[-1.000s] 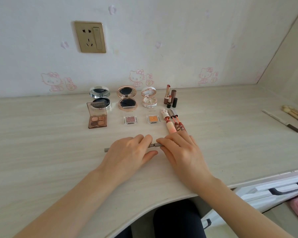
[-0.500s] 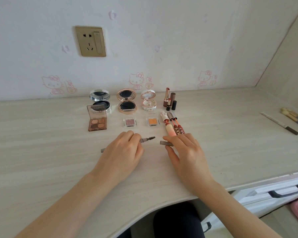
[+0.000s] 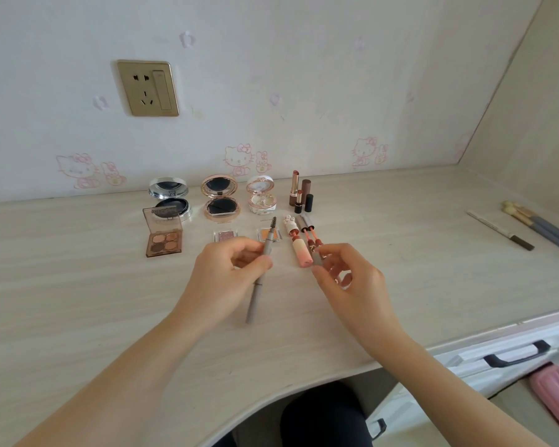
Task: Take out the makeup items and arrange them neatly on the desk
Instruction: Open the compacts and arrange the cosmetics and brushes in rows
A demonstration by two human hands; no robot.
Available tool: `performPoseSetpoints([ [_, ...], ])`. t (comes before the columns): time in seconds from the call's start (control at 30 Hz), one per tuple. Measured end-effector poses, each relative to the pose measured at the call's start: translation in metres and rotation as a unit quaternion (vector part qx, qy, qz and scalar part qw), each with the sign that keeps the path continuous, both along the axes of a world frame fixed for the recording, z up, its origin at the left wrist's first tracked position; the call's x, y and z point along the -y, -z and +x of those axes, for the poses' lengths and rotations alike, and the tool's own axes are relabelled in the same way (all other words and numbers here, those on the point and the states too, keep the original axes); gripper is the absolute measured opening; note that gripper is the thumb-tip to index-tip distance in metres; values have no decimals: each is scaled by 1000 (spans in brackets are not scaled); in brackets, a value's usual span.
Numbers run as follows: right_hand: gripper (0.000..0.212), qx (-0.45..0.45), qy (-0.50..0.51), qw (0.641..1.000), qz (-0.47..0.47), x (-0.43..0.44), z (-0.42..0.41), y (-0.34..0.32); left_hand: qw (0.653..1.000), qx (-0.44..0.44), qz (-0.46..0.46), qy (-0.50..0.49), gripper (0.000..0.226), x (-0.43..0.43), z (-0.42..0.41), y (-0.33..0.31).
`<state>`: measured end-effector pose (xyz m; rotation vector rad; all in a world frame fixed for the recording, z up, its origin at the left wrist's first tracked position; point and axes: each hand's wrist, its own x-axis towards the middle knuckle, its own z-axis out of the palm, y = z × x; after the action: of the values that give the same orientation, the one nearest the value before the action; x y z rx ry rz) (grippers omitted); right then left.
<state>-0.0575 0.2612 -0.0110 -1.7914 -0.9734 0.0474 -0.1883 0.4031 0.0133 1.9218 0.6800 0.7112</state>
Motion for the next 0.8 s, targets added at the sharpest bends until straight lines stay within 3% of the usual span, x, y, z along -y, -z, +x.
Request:
performPoseSetpoints([
  [0.13, 29, -4, -9, 1000, -12, 7, 12, -5, 1000, -7, 13, 23, 3, 12, 22, -5],
  [0.27, 24, 10, 18, 999, -34, 13, 32, -2, 999, -7, 39, 32, 15, 21, 47, 1],
  [0.33, 22, 8, 31, 998, -46, 16, 44, 0, 996, -11, 82, 36, 25, 23, 59, 6],
  [0.47, 22, 33, 52, 995, -79, 18, 72, 5, 980, -28, 187, 62, 25, 34, 86, 7],
  [0.6, 23, 79, 43, 986, -142, 20, 97, 11, 956, -89, 271, 70, 22, 40, 118, 9],
  [0.8, 25, 192, 79, 961, -182, 15, 120, 21, 923, -204, 319, 66, 29, 39, 160, 17],
])
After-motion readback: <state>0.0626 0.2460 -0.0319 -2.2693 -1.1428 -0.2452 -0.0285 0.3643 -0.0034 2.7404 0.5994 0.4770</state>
